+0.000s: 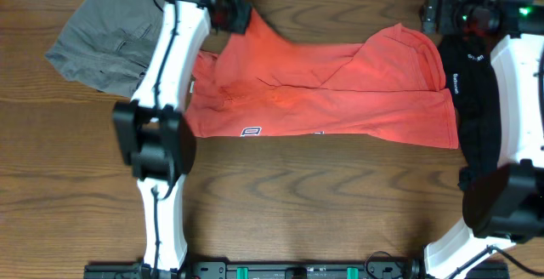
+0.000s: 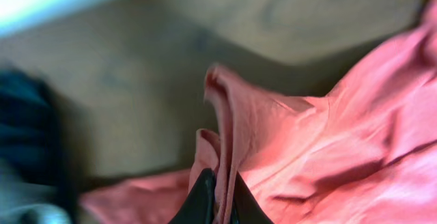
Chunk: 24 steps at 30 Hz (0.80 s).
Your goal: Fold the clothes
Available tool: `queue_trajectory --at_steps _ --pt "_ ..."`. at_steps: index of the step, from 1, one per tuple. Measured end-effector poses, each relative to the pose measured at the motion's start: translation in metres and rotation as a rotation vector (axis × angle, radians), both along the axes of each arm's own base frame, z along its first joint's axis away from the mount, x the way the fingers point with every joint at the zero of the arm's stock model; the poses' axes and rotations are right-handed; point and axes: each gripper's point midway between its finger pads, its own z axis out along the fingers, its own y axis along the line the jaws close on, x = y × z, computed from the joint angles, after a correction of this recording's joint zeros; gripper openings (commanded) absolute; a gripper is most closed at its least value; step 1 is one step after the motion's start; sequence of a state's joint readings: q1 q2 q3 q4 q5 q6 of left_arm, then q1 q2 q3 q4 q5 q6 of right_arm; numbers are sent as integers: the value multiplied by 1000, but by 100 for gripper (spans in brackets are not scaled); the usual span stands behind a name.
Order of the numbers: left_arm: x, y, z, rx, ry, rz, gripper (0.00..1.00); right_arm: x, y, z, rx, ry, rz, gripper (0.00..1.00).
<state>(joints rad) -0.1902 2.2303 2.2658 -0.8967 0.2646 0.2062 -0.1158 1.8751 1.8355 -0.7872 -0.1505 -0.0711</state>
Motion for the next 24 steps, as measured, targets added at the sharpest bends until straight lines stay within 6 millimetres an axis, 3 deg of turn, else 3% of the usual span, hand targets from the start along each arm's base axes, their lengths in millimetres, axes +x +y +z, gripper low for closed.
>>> queue_trajectory --at_steps 3,6,11,17,24 --pt "2 -2 56 -30 -140 -3 6 20 2 -16 0 -20 13 93" --pt "1 -2 86 -46 -212 -6 6 40 2 -45 3 -14 18 93" --pt "-1 -2 83 -43 -196 -7 6 68 2 -86 7 -21 28 91" --pt "-1 -5 79 -42 -191 -12 6 90 6 -118 17 -48 46 89" --pt "-4 -12 77 -42 -180 -25 6 111 34 -167 59 -64 121 85"
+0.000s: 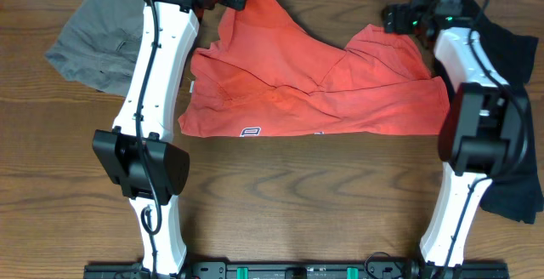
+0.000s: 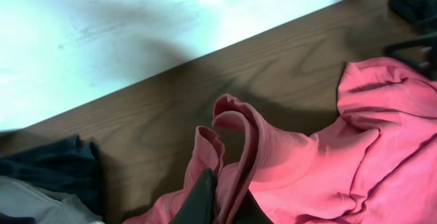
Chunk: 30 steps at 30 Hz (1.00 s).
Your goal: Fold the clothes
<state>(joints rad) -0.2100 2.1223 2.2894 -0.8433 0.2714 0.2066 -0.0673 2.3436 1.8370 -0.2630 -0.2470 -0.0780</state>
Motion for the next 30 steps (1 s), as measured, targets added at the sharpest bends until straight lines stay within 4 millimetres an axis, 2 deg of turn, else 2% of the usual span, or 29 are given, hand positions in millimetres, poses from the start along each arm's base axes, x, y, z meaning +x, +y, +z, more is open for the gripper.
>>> queue_trajectory --at_steps 7,12,15,18,22,25,28,30 --pt "-6 0 -6 7 34 -3 6 6 41 -57 5 23 69 84" --pt "-9 0 -8 10 47 -3 6 11 69 -61 -37 -8 95 81" --pt "-9 0 -9 10 50 -3 6 12 79 -64 -74 -18 97 75" --pt "-9 0 -9 11 50 -3 6 13 82 -64 -102 -17 86 70" --pt "-9 0 -9 10 50 -3 6 14 73 -64 -150 -11 41 64" --pt "-9 0 -9 11 50 -3 6 15 64 -63 -190 -8 1 53" --pt "-9 0 -9 10 50 -3 6 15 55 -63 -219 -1 -29 47" --pt "-9 0 -9 11 50 -3 6 15 50 -63 -229 2 -42 40"
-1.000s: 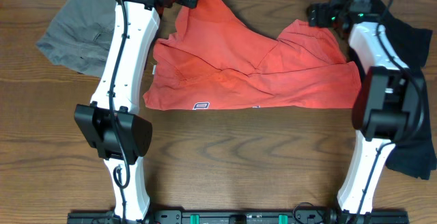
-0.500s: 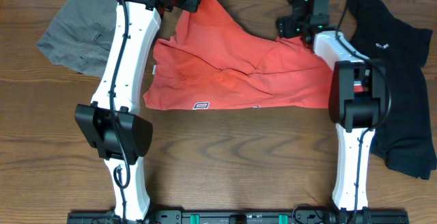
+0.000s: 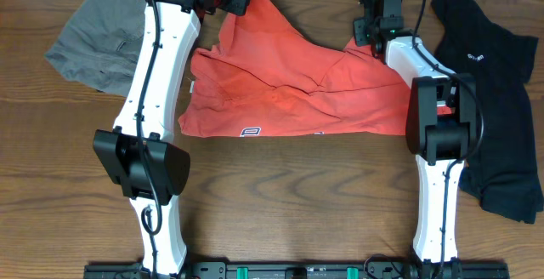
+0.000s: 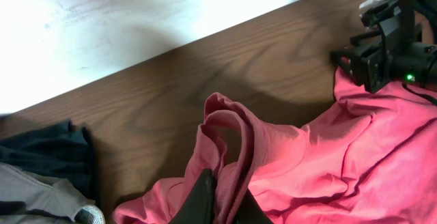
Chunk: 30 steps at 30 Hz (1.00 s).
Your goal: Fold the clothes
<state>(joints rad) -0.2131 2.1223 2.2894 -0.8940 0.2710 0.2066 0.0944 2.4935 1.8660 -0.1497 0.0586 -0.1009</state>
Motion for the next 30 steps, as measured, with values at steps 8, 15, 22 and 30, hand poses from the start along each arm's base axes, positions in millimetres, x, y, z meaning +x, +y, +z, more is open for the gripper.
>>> queue_trajectory --at_steps 8,15,22,30 --pt "-2 0 -2 2 13 0 6 -5 -6 -3 -17 37 -9 22" --pt "-4 1 -3 4 20 0 6 -7 -3 -4 10 53 7 1" --pt "-4 1 -4 4 21 0 6 -7 -6 -3 47 54 -15 1" --pt "-4 1 -3 4 20 0 6 -8 -36 17 36 116 -83 1"
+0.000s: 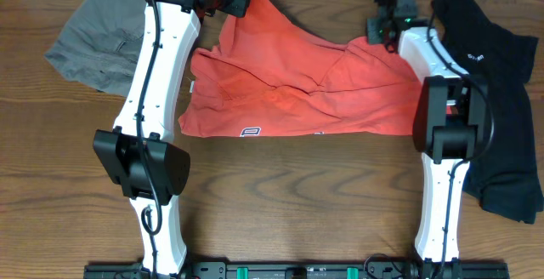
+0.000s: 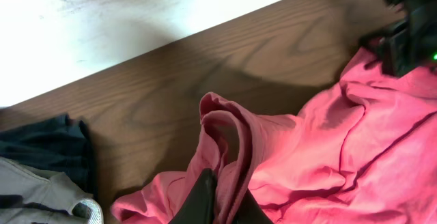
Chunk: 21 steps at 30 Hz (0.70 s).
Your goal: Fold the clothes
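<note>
A red shirt [image 1: 314,92] lies crumpled and spread across the far middle of the table. My left gripper is at the shirt's far left corner, by the table's far edge. In the left wrist view the left gripper [image 2: 222,198] is shut on a raised fold of the red shirt [image 2: 341,156]. My right gripper [image 1: 381,34] sits at the shirt's far right corner. It shows dark and partly cut off as the right gripper [image 2: 403,43] in the left wrist view, and its jaws are hidden.
A grey garment [image 1: 98,37] lies bunched at the far left, beside the left arm. A black garment [image 1: 497,100] is spread along the right side, right of the right arm. Bare wooden table [image 1: 297,194] runs along the near half.
My right gripper has shifted a little to the right and toward the far edge, and the shirt's far right corner reaches further right. The left gripper holds the same fold in the same place.
First my left gripper held the shirt's left corner low, and the right arm lay over the black garment. Then the left corner was up at the far edge and the right gripper was nearer the shirt. Later the right gripper was at the shirt's right corner, where it remains.
</note>
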Available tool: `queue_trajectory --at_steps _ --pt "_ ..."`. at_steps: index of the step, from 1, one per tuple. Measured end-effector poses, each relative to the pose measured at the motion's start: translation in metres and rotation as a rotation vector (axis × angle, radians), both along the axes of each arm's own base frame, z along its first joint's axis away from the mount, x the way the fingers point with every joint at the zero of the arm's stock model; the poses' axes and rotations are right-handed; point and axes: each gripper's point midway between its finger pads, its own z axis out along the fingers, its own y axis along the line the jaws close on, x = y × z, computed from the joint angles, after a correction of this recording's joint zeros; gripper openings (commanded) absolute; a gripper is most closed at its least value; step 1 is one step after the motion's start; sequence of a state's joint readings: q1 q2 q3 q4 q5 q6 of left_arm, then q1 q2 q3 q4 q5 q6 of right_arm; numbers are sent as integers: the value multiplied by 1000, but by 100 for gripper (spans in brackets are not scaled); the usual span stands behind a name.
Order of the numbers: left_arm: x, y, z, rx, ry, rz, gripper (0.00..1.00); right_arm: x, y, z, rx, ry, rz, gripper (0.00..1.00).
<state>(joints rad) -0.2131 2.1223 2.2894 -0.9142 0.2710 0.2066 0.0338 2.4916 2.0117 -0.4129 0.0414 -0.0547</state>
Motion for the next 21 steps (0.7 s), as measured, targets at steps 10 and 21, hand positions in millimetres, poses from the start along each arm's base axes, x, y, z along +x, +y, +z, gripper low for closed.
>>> queue_trajectory --at_steps 10,21 --pt "10 8 6 32 -49 40 6 29 -45 109 -7 -156 -75 1" --pt "35 32 23 28 -155 108 6 14 -79 136 51 -117 -96 1"
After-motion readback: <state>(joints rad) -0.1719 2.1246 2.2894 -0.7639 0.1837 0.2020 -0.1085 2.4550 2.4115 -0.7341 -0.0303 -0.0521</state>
